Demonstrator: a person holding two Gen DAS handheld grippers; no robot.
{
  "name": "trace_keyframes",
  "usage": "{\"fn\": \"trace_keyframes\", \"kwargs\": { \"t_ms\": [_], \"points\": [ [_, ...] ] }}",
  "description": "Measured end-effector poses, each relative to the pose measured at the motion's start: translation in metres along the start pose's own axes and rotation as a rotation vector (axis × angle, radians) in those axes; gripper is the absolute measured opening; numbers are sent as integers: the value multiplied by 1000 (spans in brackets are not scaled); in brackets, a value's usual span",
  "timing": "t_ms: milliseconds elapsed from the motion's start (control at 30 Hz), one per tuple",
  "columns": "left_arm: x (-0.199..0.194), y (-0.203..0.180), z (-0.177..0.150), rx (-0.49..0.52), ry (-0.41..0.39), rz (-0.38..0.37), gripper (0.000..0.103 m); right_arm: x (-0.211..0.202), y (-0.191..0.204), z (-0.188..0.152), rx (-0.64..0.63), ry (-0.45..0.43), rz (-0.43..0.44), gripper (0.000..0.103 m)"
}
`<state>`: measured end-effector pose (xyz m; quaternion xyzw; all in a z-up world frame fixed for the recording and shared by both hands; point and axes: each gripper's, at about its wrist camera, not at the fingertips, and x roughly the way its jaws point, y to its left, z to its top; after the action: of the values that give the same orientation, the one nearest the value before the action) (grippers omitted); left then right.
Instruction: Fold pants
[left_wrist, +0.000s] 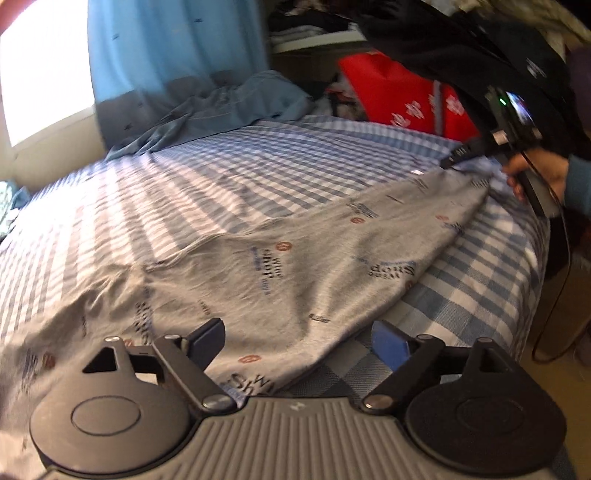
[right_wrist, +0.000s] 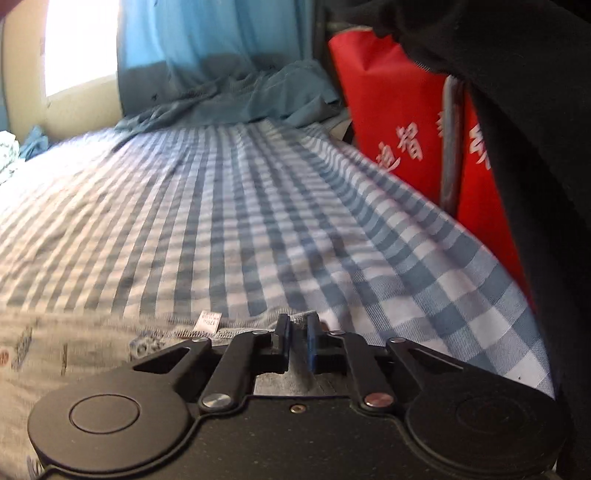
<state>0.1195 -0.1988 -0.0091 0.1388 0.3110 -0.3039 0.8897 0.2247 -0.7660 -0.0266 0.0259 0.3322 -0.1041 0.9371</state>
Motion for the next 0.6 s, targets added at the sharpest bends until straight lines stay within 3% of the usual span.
{"fn": "trace_keyframes", "kwargs": {
  "t_ms": [167,200,267,333,367,400,600],
  "points": [
    [-12,36,-4,-138,-24,76,95,4,7,5,-13,-30,-64,13],
    [-15,44,-6,-156,-25,99,96,6,9,5,-26,-21,-83,28],
    [-23,61,-11,-181,-27,151,96,5,13,5,-29,-4,-112,38],
    [-32,81,-18,-209,-28,213,97,-8,22,3,-51,-46,-123,48],
    [-37,93,-23,-232,-26,248,97,-16,30,2,-69,-69,-124,62],
    [-42,106,-27,-258,-24,280,97,-24,39,0,-84,-95,-106,74],
    [-78,183,-67,-457,-7,488,97,-64,126,-3,-247,-136,238,100]
  ]
}}
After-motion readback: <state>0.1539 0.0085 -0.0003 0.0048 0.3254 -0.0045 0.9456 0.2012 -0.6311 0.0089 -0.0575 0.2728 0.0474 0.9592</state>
